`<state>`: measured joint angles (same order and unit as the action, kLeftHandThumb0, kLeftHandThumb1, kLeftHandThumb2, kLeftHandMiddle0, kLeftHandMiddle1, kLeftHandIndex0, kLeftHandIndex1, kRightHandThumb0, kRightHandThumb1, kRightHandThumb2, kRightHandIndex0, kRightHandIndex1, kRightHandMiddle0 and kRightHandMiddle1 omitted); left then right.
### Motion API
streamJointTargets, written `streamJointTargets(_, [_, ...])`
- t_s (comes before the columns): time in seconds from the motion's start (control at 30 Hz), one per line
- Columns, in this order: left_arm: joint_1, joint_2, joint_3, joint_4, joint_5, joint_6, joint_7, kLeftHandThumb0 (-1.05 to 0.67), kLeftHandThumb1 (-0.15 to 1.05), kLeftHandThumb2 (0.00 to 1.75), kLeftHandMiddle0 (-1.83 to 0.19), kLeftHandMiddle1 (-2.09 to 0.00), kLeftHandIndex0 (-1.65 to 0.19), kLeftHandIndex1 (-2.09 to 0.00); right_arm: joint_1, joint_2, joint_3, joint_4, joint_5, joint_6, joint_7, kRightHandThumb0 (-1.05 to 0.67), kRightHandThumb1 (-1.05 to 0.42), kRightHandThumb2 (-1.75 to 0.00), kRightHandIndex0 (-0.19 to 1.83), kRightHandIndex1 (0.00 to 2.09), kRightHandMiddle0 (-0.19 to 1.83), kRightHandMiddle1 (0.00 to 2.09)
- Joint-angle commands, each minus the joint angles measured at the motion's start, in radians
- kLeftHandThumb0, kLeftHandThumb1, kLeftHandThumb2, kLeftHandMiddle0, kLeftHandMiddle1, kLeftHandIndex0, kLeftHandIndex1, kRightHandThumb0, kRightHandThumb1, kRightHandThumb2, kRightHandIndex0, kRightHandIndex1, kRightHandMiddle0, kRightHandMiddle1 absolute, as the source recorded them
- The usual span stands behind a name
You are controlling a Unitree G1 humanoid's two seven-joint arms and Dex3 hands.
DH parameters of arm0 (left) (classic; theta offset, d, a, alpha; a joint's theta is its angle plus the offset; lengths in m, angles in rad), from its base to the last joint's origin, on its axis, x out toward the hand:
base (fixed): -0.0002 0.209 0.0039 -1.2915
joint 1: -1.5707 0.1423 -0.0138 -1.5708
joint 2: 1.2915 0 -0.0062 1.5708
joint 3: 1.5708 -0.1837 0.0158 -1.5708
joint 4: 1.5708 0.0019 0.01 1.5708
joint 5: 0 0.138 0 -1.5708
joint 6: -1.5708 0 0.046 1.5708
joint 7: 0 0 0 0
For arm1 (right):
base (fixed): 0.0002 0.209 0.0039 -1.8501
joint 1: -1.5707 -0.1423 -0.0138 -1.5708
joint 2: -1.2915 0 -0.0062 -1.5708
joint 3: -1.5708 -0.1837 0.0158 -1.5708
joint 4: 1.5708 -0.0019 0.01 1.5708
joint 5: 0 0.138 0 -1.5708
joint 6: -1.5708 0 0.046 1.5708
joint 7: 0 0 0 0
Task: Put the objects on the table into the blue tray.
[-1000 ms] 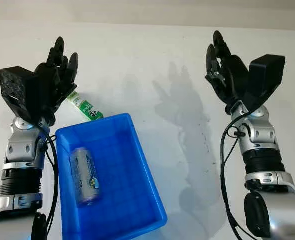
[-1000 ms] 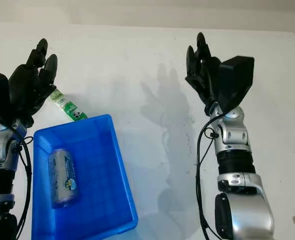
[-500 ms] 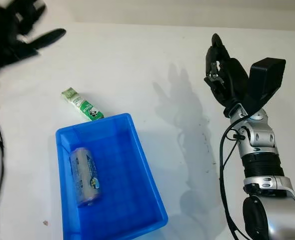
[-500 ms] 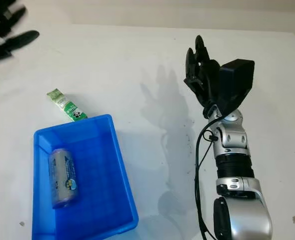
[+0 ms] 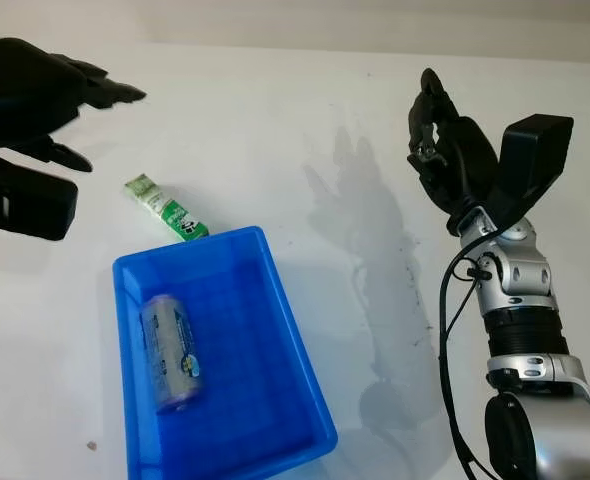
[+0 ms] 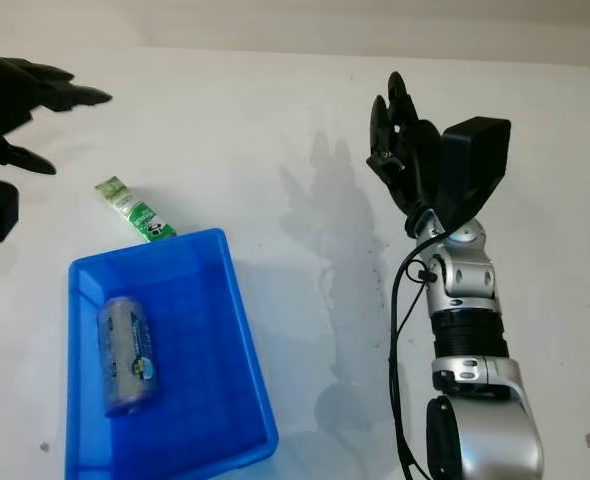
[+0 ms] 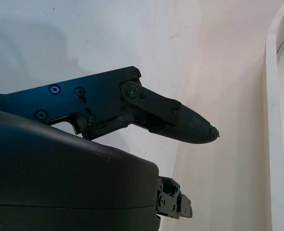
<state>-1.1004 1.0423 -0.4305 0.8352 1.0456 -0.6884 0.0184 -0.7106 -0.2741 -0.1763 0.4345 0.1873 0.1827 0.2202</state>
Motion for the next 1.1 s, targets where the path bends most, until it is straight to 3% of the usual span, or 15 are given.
streamJointTargets(0.0, [-0.036, -0.014, -0.04, 0.028, 0.031, -0.019, 0.022, -0.4, 0.81, 0.05, -0.35, -0.03, -0.31, -0.03, 0.003, -0.004, -0.009, -0.024, 0.006, 0.003, -0.001, -0.63, -1.05, -0.76, -0.19, 0.0, -0.19, 0.0])
streamJointTargets(0.3, [-0.011, -0.042, -0.105, 0.098, 0.044, -0.054, 0.081, -0.42, 0.81, 0.05, -0.37, -0.05, -0.36, -0.06, 0.007, -0.01, -0.011, -0.029, 0.006, 0.008, 0.002, -0.62, -1.05, -0.77, -0.19, 0.0, -0.19, 0.0])
streamJointTargets(0.43, [-0.005, -0.057, -0.14, 0.136, 0.064, -0.062, 0.158, -0.42, 0.87, 0.07, -0.38, -0.06, -0.39, -0.08, 0.001, -0.009, -0.012, -0.02, 0.006, 0.004, 0.006, -0.61, -1.05, -0.78, -0.19, 0.0, -0.19, 0.0])
streamJointTargets(0.57, [-0.006, -0.09, -0.171, 0.185, 0.067, -0.058, 0.185, -0.46, 0.82, 0.05, -0.39, -0.06, -0.39, -0.07, -0.001, -0.01, -0.011, -0.016, 0.003, 0.003, 0.005, -0.62, -1.05, -0.77, -0.19, 0.0, -0.19, 0.0])
streamJointTargets(1.07, [0.025, -0.203, -0.27, 0.264, 0.089, -0.048, 0.271, -0.43, 0.83, 0.05, -0.48, -0.11, -0.48, -0.12, 0.008, -0.014, -0.018, -0.038, 0.009, 0.024, 0.001, -0.62, -1.05, -0.76, -0.19, 0.0, -0.19, 0.0])
